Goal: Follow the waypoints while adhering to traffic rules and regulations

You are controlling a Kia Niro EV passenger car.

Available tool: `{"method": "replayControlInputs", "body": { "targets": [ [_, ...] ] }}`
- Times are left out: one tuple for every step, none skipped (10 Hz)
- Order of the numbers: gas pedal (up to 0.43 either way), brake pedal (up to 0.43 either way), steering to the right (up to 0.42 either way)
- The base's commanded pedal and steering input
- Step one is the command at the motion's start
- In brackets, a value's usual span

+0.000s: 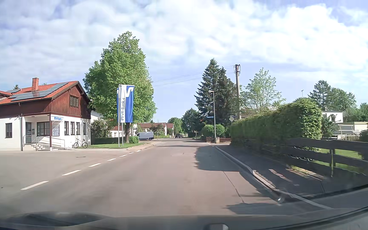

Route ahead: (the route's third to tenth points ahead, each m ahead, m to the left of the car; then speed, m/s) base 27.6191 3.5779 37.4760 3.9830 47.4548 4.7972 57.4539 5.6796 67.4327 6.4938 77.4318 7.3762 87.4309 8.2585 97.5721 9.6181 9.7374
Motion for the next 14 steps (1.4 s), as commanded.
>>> {"method": "replayControlInputs", "body": {
  "targets": [
    [0.02,0.0,0.001],
    [0.02,0.0,0.0],
    [0.0,0.0,-0.003],
    [0.0,0.0,-0.004],
    [0.0,0.0,-0.005],
    [0.02,0.0,-0.007],
    [0.047,0.0,-0.008],
    [0.047,0.0,-0.011],
    [0.047,0.0,-0.012],
    [0.047,0.0,-0.012],
    [0.047,0.0,-0.012],
    [0.047,0.0,-0.012],
    [0.047,0.0,-0.012],
    [0.047,0.0,-0.012]
  ]
}}
